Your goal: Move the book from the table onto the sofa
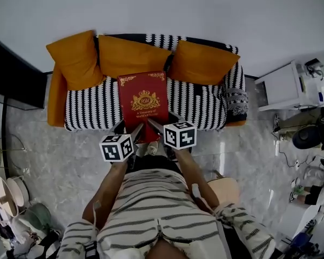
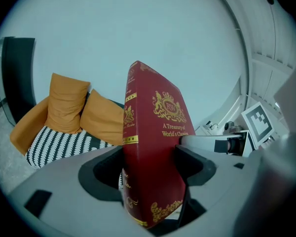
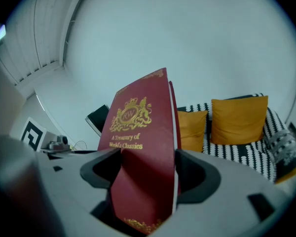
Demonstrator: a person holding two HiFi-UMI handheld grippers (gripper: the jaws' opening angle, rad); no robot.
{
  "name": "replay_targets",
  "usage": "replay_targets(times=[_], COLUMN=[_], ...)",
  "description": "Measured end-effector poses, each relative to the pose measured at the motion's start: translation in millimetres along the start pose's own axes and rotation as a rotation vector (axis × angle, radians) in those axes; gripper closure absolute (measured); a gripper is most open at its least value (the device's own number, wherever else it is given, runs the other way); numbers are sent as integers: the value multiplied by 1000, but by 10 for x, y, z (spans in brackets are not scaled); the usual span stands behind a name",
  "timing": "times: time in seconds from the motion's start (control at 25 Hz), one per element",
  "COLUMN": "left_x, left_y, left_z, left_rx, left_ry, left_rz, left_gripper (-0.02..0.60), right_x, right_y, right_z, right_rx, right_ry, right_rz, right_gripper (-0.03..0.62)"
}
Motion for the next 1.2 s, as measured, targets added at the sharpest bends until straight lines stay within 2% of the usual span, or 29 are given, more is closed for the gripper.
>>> replay_targets(times=[0.52,1.2], left_x=[-359,-981], left_y=[157,-176], left_z=[488,1134], left_rx=[1,67], left_ry=[-42,-49], left_rz=[100,176], left_gripper=[252,253], right_x=[-549,-1327], right_y=[44,-330], right_z=[-75,-449], right_rx=[-73,-119], right_ry=[-65,-91], right_rz=[40,107], right_gripper=[233,233])
Point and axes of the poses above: the fingertips, and each gripper's own axes: x backward along the fingers, z to its left, y out of its top, the point moved 2 cm from there along x, backward along the fingers, and after that the axes turned 4 degrees about -z, right-handed, at the moved point
